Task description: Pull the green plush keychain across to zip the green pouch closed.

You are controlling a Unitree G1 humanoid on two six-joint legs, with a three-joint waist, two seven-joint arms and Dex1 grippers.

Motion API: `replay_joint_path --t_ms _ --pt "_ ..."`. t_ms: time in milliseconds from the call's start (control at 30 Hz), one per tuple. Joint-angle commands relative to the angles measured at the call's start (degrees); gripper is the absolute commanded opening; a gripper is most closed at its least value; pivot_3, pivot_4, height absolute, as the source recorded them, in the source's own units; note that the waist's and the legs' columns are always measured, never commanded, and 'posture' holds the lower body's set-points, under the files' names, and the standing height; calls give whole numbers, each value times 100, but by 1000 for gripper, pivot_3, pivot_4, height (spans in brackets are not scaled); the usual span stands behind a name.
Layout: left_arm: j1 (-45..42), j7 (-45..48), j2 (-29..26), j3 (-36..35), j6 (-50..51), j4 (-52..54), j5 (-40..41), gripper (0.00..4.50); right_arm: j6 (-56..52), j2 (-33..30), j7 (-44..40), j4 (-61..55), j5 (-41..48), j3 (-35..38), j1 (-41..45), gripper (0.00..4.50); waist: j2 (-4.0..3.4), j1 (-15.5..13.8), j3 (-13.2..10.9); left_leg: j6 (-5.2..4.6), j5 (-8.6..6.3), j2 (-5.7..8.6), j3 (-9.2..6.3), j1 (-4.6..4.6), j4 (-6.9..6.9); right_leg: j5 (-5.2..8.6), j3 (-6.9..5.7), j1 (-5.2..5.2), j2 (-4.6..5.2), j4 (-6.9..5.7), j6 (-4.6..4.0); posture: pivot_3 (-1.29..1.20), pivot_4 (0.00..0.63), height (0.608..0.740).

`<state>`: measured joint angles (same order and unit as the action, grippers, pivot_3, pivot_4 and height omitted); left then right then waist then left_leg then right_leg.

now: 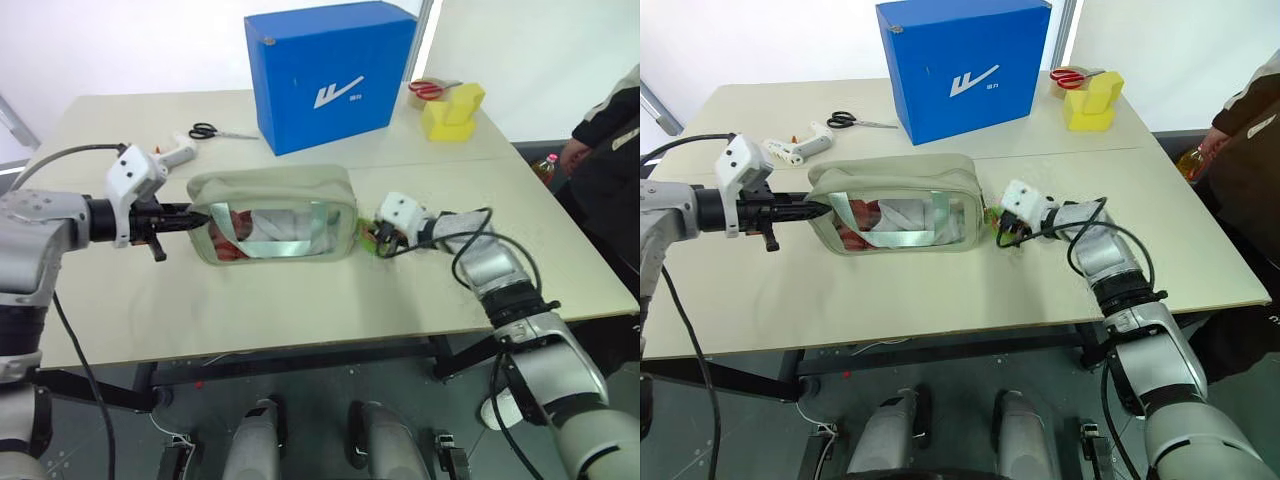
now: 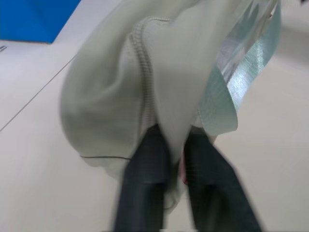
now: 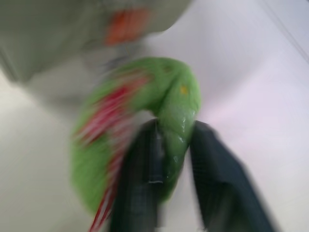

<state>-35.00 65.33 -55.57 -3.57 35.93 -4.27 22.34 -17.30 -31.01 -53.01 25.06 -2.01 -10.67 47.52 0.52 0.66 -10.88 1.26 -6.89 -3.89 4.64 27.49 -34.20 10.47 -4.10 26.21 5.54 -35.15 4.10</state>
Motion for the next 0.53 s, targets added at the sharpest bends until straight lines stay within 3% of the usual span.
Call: replay_joint_path --t_ms 33,133,167,300,533 --pt "-230 81 -163 -336 169 -55 226 2658 -1052 -503 -672 -1165 797 582 316 3004 0 -8 -1 0 0 0 0 2 0 0 0 3 0 0 0 0 150 740" --pt "-196 238 -316 -425 187 -144 297 4246 -2059 -869 -1124 -2027 1460 811 361 4500 1 1 0 1 -1 0 -1 2 2 2 0 5 0 1 1 0 150 740" --pt "-169 289 -371 -444 187 -145 318 4477 -2340 -945 -1196 -2244 1643 868 392 4500 1 9 0 1 -1 -1 -2 0 2 2 0 5 0 1 1 0 150 740" --pt "-172 163 -471 -683 211 -181 328 4477 -3445 -949 -1090 -2966 2423 1186 597 4500 0 11 -1 1 -2 -2 -2 0 7 3 1 13 1 2 1 0 150 740" --pt "67 -191 -328 -1058 387 102 556 4477 -3590 -840 -411 -3349 2579 1210 434 4500 1 -15 -1 1 -4 -2 1 5 6 0 1 14 4 21 -3 0 150 740"
